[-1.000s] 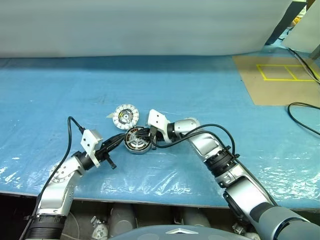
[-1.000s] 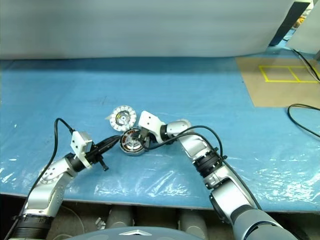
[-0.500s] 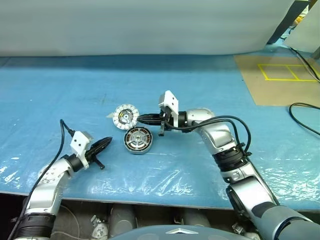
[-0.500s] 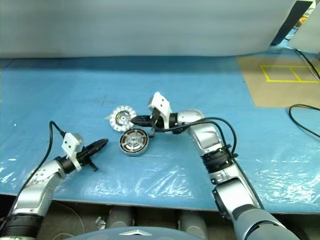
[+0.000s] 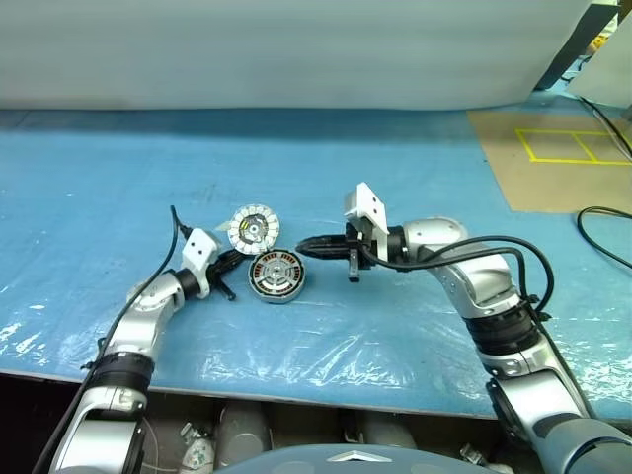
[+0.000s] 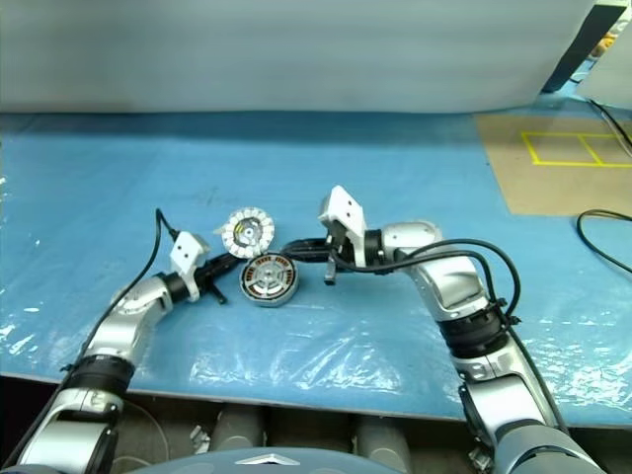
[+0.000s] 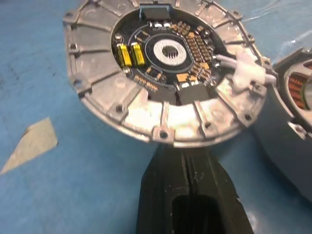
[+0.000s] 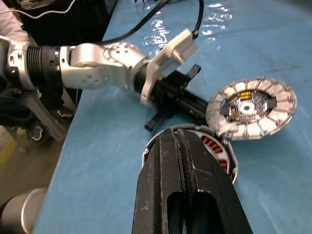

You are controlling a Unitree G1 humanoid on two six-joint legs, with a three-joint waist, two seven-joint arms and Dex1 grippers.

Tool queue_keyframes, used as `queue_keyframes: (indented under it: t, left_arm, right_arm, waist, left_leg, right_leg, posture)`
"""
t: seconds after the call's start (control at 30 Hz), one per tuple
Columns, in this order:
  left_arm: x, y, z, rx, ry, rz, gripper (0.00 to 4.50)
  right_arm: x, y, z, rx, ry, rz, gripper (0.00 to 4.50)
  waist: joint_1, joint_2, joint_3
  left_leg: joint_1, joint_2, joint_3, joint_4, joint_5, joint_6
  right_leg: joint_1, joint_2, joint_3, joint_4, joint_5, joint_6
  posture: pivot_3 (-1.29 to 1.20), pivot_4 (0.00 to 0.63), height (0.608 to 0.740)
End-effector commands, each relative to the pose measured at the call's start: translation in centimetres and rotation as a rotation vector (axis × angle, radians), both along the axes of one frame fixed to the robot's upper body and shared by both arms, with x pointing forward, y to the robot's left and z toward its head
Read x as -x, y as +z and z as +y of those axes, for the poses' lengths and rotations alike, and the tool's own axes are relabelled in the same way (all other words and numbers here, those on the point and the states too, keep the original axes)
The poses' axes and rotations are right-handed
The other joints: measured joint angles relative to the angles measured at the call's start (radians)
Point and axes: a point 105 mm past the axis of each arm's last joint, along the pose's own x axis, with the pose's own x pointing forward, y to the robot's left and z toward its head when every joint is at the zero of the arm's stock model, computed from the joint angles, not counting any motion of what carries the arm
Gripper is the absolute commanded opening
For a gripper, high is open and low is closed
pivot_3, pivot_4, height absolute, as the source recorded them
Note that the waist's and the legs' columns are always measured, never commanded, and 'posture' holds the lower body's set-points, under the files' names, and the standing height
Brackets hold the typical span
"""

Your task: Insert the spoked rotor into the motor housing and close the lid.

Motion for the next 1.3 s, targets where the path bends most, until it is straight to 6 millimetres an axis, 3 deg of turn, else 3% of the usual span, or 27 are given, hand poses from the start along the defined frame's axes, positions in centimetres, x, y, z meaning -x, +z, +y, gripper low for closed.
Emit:
queue_keyframes:
  t: [0.03,0.23,0.37,0.57,0.8,0.93,1.0,1.13,1.3]
  left_arm:
    - [-0.3,-1.4,-0.7,-0.003,-0.022,0.038,0.0]
    - [-0.9,-0.9,-2.6,0.089,-0.088,0.032,0.0]
    - [-0.7,1.2,-4.2,0.223,-0.197,0.0,0.0]
    - [-0.2,3.9,-4.9,0.393,-0.302,-0.035,0.0]
    - [0.1,7.0,-5.0,0.392,-0.366,-0.166,0.0]
    - [1.5,7.0,-5.2,0.343,-0.449,-0.126,0.0]
    - [2.3,6.2,-4.8,0.267,-0.472,-0.089,0.0]
    - [2.6,6.0,-2.5,0.214,-0.373,-0.117,0.0]
    - [4.2,6.7,-0.5,0.18,-0.24,-0.194,0.0]
  right_arm:
    - [0.5,-1.0,-0.6,0.07,-0.004,-0.031,0.03]
    - [-1.0,-5.1,-2.7,0.238,-0.113,-0.046,0.03]
    - [-1.9,-5.7,-2.8,0.231,-0.15,-0.055,0.03]
    - [-2.1,-6.7,-2.8,0.24,-0.152,-0.056,0.03]
    - [-2.1,-8.0,-3.2,0.264,-0.169,-0.04,0.03]
    - [-2.1,-8.5,-3.6,0.281,-0.175,-0.039,0.03]
    - [-2.1,-8.3,-3.9,0.276,-0.176,-0.032,0.03]
    - [-1.8,-6.1,-4.0,0.175,-0.139,0.022,0.03]
    - [-3.8,-2.8,-2.4,0.039,-0.196,-0.065,0.03]
  waist:
    - [0.004,0.001,0.0]
    - [0.008,0.002,-0.001]
    - [0.01,0.002,-0.001]
    - [0.009,0.0,0.0]
    - [0.009,-0.001,0.001]
    - [0.007,-0.001,0.001]
    - [0.001,-0.001,0.001]
    - [0.001,0.0,0.001]
    - [-0.005,-0.001,0.001]
  left_leg:
    - [0.0,0.0,0.0,0.0,0.0,0.0]
    - [0.0,-0.002,0.0,0.001,0.0,0.001]
    - [-0.001,-0.005,0.0,0.001,0.001,0.002]
    - [-0.004,-0.003,0.0,0.0,0.001,0.002]
    - [-0.005,-0.002,0.0,-0.001,0.001,0.002]
    - [-0.004,-0.002,0.0,-0.001,0.001,0.002]
    - [-0.004,-0.002,0.0,-0.001,0.001,0.002]
    - [-0.003,-0.001,0.001,-0.003,0.001,0.002]
    - [-0.004,-0.001,0.001,-0.003,0.001,0.002]
  right_leg:
    - [0.0,0.0,0.0,0.0,0.0,0.0]
    - [0.003,-0.002,0.0,0.0,-0.001,-0.001]
    - [0.001,-0.005,0.001,-0.001,0.0,-0.001]
    - [-0.003,-0.004,0.0,-0.001,0.002,0.003]
    - [-0.003,-0.003,-0.001,-0.001,0.002,0.003]
    - [-0.003,-0.003,-0.001,-0.001,0.002,0.003]
    - [-0.003,-0.003,-0.001,-0.001,0.001,0.002]
    - [-0.003,-0.003,-0.002,-0.002,0.001,0.001]
    - [-0.004,-0.003,-0.002,-0.002,-0.001,-0.001]
  posture:
    - [0.0,0.15,0.74]
    - [0.0,0.15,0.74]
    - [0.0,0.15,0.74]
    - [0.0,0.15,0.74]
    - [0.0,0.15,0.74]
    - [0.0,0.15,0.74]
    - [0.0,0.15,0.74]
    - [0.0,0.15,0.74]
    - [0.0,0.15,0.74]
